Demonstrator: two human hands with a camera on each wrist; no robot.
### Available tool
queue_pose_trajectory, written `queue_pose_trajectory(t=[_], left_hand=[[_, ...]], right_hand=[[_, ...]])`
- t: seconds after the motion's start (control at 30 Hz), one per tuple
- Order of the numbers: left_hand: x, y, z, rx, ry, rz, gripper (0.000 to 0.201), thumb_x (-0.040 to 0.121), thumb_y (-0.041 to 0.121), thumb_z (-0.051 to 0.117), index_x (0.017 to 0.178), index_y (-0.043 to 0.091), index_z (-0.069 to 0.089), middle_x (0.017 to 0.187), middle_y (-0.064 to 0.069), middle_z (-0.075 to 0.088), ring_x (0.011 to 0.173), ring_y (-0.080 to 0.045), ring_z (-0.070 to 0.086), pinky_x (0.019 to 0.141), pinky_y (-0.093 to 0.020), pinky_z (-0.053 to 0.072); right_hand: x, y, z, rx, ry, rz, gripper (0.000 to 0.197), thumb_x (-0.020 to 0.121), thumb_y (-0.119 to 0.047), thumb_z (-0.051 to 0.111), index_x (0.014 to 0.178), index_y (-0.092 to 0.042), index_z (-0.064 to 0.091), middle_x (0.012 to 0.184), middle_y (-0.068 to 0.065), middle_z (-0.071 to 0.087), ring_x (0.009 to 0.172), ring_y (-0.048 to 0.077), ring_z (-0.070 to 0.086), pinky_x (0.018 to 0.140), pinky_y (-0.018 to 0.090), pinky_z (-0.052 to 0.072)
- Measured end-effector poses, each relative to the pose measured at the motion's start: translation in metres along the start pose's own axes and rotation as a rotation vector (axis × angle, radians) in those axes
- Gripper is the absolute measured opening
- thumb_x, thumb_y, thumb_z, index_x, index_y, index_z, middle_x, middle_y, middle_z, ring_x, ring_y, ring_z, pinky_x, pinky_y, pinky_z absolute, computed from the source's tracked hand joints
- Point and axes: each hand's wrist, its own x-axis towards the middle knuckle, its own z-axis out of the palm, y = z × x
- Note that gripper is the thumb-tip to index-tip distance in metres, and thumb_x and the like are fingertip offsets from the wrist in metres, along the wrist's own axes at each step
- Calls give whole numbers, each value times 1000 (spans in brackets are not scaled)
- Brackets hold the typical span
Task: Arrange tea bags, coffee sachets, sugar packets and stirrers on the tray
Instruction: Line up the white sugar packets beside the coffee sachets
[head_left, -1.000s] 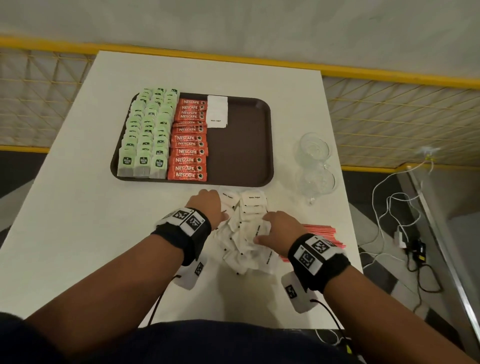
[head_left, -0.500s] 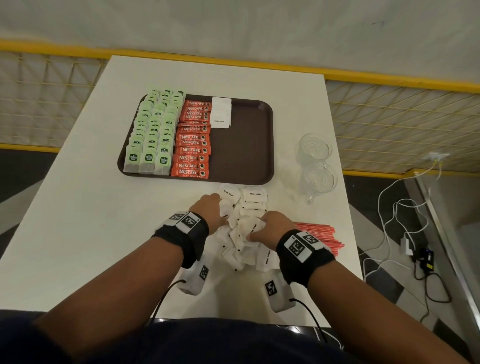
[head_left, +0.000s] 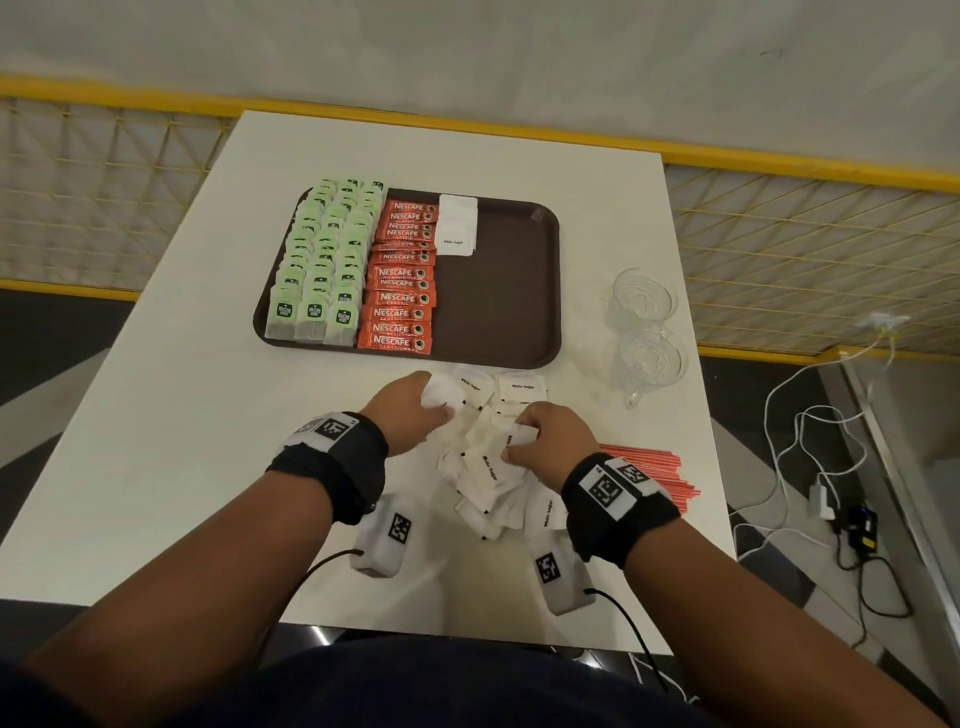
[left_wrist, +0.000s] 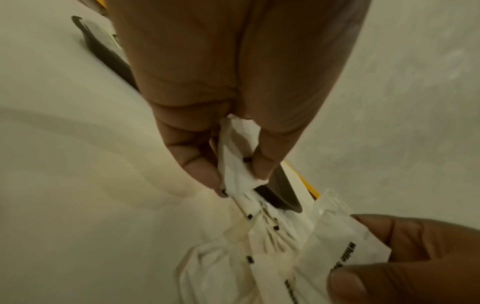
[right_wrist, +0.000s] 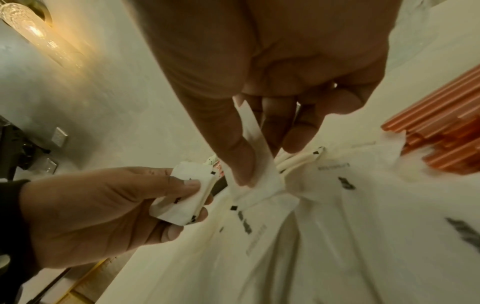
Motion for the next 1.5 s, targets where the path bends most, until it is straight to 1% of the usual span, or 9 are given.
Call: queue_pose_trajectory(t=[0.2, 0.37, 0.53, 0.67, 0.9, 1.13, 1.3, 1.4, 1.5], left_hand=[[-1, 5, -11, -500, -116, -31, 33, 97, 12, 53, 130, 14, 48, 123, -8, 63, 101, -23, 68, 87, -39, 59], [2, 16, -16, -645, -138, -20, 42, 98, 10, 53, 139, 9, 43, 119, -9, 55, 94, -18, 64, 70, -31, 60], [14, 15, -39, -655, -225, 112, 39, 91, 15, 69, 126, 14, 52, 114, -10, 68, 100, -23, 70, 82, -40, 60], [31, 9, -56, -770, -80, 146, 40, 91, 6, 66, 128, 16, 53, 121, -13, 64, 105, -26, 68, 86, -43, 59], [65, -2, -85, -941, -63, 154, 43, 94, 10, 63, 134, 11, 47, 124, -12, 65, 111, -26, 66, 83, -36, 58], [107, -1, -125, -925, -76, 81, 33, 97, 6, 57, 128, 8, 48, 112, -16, 65, 101, -29, 68, 85, -36, 59], [132, -7, -146, -947, -55, 12, 36, 98, 6, 53, 132, 10, 44, 120, -21, 63, 103, -31, 70, 82, -34, 60], [141, -13, -153, -965, -62, -9, 40, 97, 3, 49, 136, 10, 42, 122, -22, 61, 100, -30, 71, 85, -35, 59], [145, -19, -154, -958, -89, -7, 42, 96, -1, 45, 136, 11, 42, 124, -20, 60, 101, -31, 71, 89, -39, 58]], right_hand=[[6, -21, -13, 202, -92, -113, 17, 85, -17, 71, 97, -16, 59, 95, 8, 68, 84, 24, 69, 74, 39, 59], [17, -49, -23, 131, -159, -192, 23, 85, -13, 71, 101, -20, 55, 94, 4, 69, 70, 17, 72, 57, 24, 55], [37, -68, -28, 155, -33, -216, 30, 74, -19, 82, 93, -23, 59, 82, 1, 70, 71, 16, 69, 70, 33, 59], [55, -79, -27, 293, -15, -151, 27, 78, -32, 79, 96, -18, 64, 84, 1, 73, 75, 16, 71, 72, 31, 57], [87, -98, -16, 854, -124, 34, 8, 85, -9, 72, 89, -7, 66, 86, 13, 72, 73, 19, 70, 63, 25, 52], [172, -106, -34, 719, 85, 129, 15, 89, -14, 70, 103, -10, 67, 96, 8, 74, 69, 11, 65, 59, 24, 50], [227, -105, -46, 428, 189, 145, 19, 90, -18, 69, 107, -10, 65, 89, 6, 69, 61, 10, 58, 53, 20, 47], [250, -107, -42, 283, 201, 143, 25, 89, -22, 70, 110, -10, 64, 92, 4, 68, 64, 11, 61, 61, 22, 49], [266, -107, -35, 141, 204, 140, 22, 86, -28, 72, 102, -13, 68, 98, 5, 70, 84, 21, 67, 84, 36, 56]])
